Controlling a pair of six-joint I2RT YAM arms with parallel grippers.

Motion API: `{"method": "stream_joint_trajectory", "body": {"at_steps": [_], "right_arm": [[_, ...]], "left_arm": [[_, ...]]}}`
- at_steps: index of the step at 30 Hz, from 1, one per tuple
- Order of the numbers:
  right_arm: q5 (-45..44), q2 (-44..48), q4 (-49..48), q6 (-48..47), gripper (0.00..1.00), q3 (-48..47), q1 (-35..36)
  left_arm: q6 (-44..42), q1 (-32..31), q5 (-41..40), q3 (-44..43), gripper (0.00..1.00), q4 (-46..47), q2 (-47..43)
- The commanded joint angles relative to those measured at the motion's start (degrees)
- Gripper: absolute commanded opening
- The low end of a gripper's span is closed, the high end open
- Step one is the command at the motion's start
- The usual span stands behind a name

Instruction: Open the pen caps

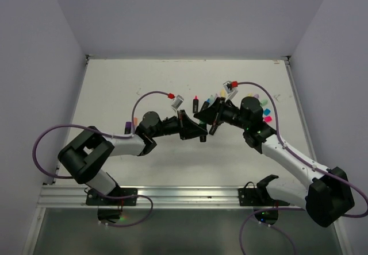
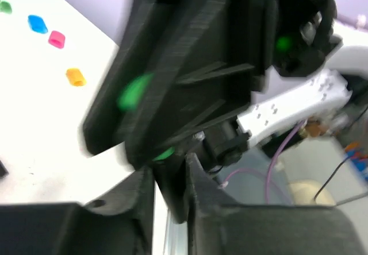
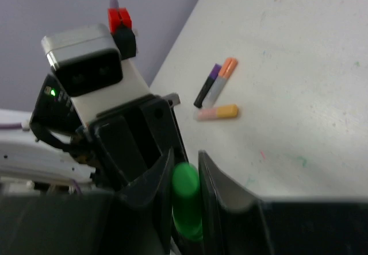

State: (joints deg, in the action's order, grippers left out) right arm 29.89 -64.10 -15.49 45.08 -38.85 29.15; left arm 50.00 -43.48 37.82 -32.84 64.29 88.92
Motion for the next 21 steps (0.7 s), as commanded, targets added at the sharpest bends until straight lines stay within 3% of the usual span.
{"method": "stream_joint_trajectory", "body": {"at_steps": [1, 4, 5, 6, 7, 8, 11, 13, 18, 21], "right_arm": [[-1.8, 1.0, -5.2, 1.0, 0.00, 0.2, 0.0], [-4.5, 1.5, -3.3, 0.0, 0.00, -0.2, -0.1], [-5.7, 1.7, -1.3, -0.9, 0.00, -0.6, 0.2], [-7.5, 1.7, 1.2, -2.0, 0.00, -2.1, 0.3], [-8.9, 1.7, 5.2, -3.9, 0.00, -2.7, 0.4], [-10.6, 1.6, 6.4, -4.7, 0.00, -3.2, 0.5], [-15.3, 1.9, 10.3, -6.1, 0.00, -3.4, 0.5], [-20.2, 2.2, 15.1, -7.1, 0.00, -3.9, 0.4], [-42.3, 0.2, 33.6, -8.8, 0.00, -10.1, -1.1], [-40.5, -1.6, 40.3, -7.8, 0.00, -10.5, -8.2]], "left_arm": [[1.0, -0.8, 2.8, -2.6, 0.00, 5.8, 1.4], [-1.1, -0.7, -2.5, -2.8, 0.00, -1.9, 0.2], [-6.6, -0.9, -6.1, -3.4, 0.00, -7.5, -2.8], [-10.1, -1.3, -10.4, -4.4, 0.00, -21.3, -4.6], [-13.6, -3.1, -20.3, -6.9, 0.00, -27.3, -6.2], [-17.5, -4.0, -23.4, -7.4, 0.00, -30.7, -8.4], [-18.5, -3.9, -25.2, -7.4, 0.00, -31.8, -10.2], [-20.7, -3.9, -24.8, -10.4, 0.00, -37.3, -8.8], [-22.8, -3.8, -26.7, -10.5, 0.00, -42.8, -6.8], [-24.5, -3.7, -27.1, -10.4, 0.00, -42.9, -5.0]]}}
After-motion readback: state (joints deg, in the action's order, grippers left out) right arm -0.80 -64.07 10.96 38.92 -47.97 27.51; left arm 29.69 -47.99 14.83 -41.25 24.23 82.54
